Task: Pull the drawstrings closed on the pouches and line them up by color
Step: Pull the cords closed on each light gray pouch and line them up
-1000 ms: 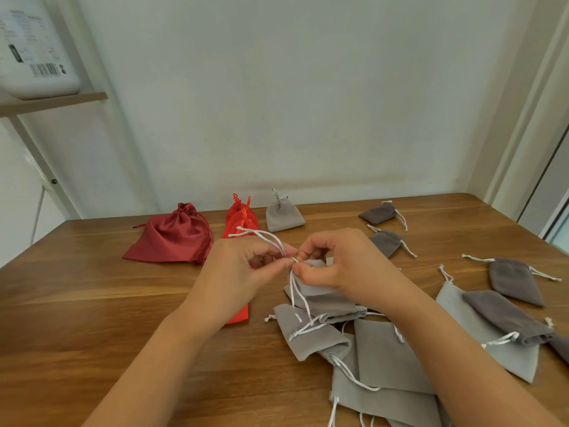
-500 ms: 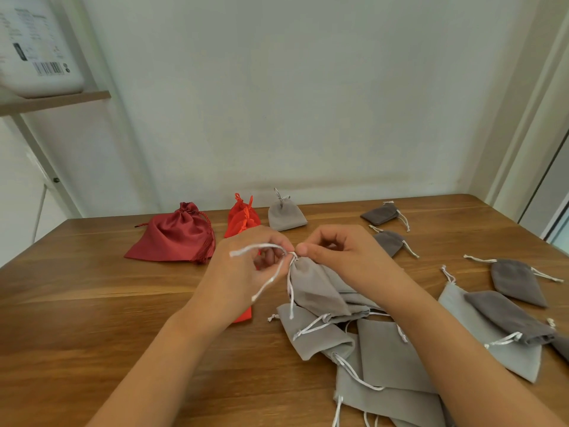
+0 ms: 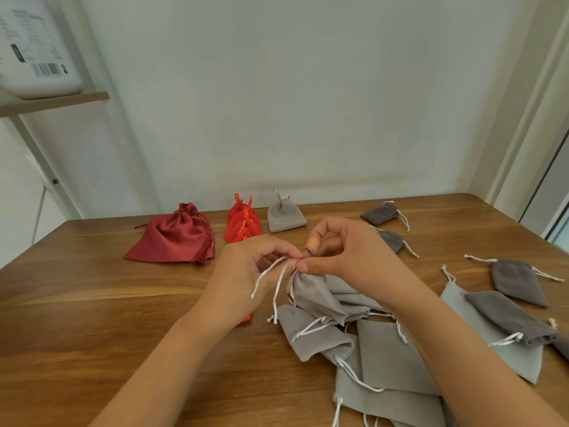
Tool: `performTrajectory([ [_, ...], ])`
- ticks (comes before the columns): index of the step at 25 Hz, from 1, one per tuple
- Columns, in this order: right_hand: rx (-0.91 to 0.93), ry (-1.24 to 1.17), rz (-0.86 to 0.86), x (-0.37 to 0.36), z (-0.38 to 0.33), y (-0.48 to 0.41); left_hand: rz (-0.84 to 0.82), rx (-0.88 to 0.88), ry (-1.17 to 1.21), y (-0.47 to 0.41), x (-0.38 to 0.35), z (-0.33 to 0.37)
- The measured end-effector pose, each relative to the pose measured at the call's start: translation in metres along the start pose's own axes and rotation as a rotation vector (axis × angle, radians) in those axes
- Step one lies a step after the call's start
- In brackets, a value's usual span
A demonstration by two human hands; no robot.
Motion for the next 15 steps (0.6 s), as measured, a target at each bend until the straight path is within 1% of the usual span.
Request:
performTrajectory([
  [6,0.101,0.107,-0.024,-0.002,-0.01,0.002,-0.136,0.283,0.249,0.003,-0.016,-0.015],
  [9,0.084,0.044,-0.048,0.0,-0.011,0.003,-0.175,0.416,0.409,0.008,-0.022,-0.025],
  [12,0.047,-0.085,-0.102,-0.002,-0.013,0.005,-0.181,0.493,0.558,0.01,-0.025,-0.03],
  [15,0.053,-0.108,-0.13,-0.007,-0.016,0.006,-0.22,0.492,0.532,0.009,-0.022,-0.029],
])
Point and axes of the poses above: each hand's wrist, its own y-axis away from the middle knuckle, its own x-axis out of the back of the hand, z = x × y, the point moved 10 cm from there along -y, towards the middle knuckle, and after that the axes turned 9 degrees about z, right-handed, at the moved point
